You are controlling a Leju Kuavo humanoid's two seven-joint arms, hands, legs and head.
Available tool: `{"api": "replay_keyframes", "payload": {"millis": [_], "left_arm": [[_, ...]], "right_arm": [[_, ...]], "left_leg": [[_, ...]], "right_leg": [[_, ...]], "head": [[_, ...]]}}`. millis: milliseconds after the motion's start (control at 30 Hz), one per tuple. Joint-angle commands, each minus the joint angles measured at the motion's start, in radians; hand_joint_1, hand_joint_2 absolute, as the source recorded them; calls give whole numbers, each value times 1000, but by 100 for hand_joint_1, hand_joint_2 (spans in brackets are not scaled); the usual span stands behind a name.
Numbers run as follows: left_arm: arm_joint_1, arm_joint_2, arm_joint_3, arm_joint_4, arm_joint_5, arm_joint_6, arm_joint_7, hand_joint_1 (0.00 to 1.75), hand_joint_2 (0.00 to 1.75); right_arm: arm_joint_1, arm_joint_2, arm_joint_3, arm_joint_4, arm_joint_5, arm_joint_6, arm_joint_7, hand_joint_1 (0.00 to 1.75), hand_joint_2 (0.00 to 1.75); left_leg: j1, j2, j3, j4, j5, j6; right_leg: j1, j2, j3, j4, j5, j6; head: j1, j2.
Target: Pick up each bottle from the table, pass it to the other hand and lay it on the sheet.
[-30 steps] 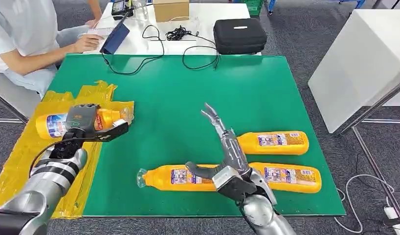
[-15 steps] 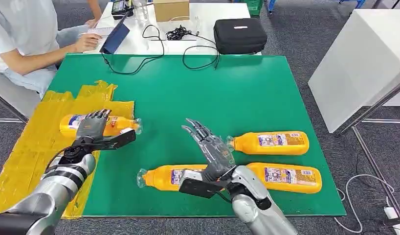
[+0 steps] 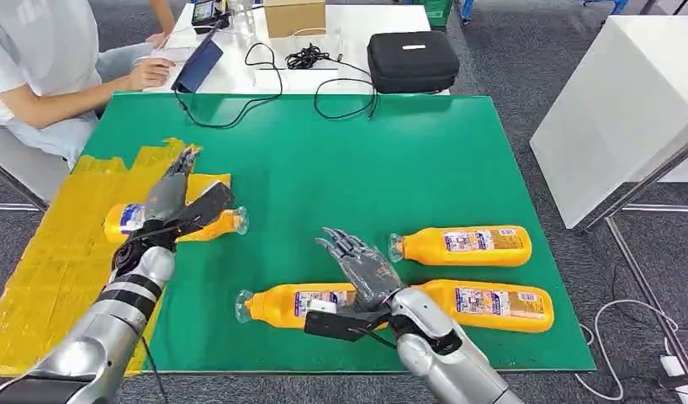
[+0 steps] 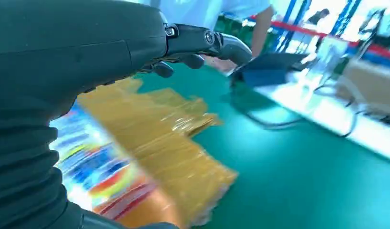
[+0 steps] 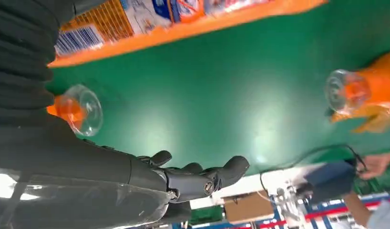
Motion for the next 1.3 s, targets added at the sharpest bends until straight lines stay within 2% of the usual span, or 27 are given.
{"api": "replay_keyframes", "payload": {"millis": [33,133,267,467,633,1100,1200,1233,1267,1300], "left_arm": [[-1,-26,48,-68,36,-2,-18,0,175],[34,-44,71,-200,202,-36,-85,0,175],[111,-27,42,-412,337,-88,-98,0,175],[167,-34,-13,-564,444,-135,-121,0,175],[170,-36,-47,-579,451,-130,-120,0,175],[168,-33,-68,-569,481,-119,-135,0,175],[178,-33,-76,-579,485,-121,-137,0,175],[181,-34,-78,-582,485,-120,-139,0,175],[189,-37,-83,-592,486,-121,-139,0,175],[193,-39,-87,-598,486,-122,-139,0,175]], "right_arm": [[-61,-21,56,98,4,6,6,0,175],[-68,-38,87,120,22,26,20,0,175],[-84,-50,119,172,26,43,34,0,175],[-103,-22,135,260,23,56,46,0,175],[-123,-6,154,310,22,69,48,0,175],[-159,4,206,380,18,100,40,0,175],[-157,13,194,399,20,73,58,0,175],[-154,15,189,398,23,63,62,14,175],[-144,19,173,392,23,45,71,49,175],[-139,20,167,388,27,37,75,141,175]], "left_leg": [[0,1,2,-1,0,-1],[1,0,5,1,-2,-1],[1,2,6,0,-2,-1],[1,1,5,0,-1,-1],[0,0,2,-1,-1,-1],[1,1,8,-1,-1,-1],[1,2,9,-1,0,-1],[1,2,11,-1,-1,-1],[1,1,10,-1,0,-1],[1,1,10,-1,0,-1]], "right_leg": [[0,0,1,-1,0,-1],[2,-1,5,0,-2,-2],[2,0,5,-1,-2,-1],[2,-1,4,-1,-1,-1],[1,-1,2,-1,0,-1],[1,-1,7,-1,-1,-1],[1,0,7,-1,0,-1],[2,-1,9,-1,-1,-2],[1,-1,9,-1,-1,-1],[1,-1,9,-2,0,-1]], "head": [[0,0],[0,0],[0,0],[0,0],[0,0],[0,0],[0,0],[0,0],[0,0],[0,0]]}}
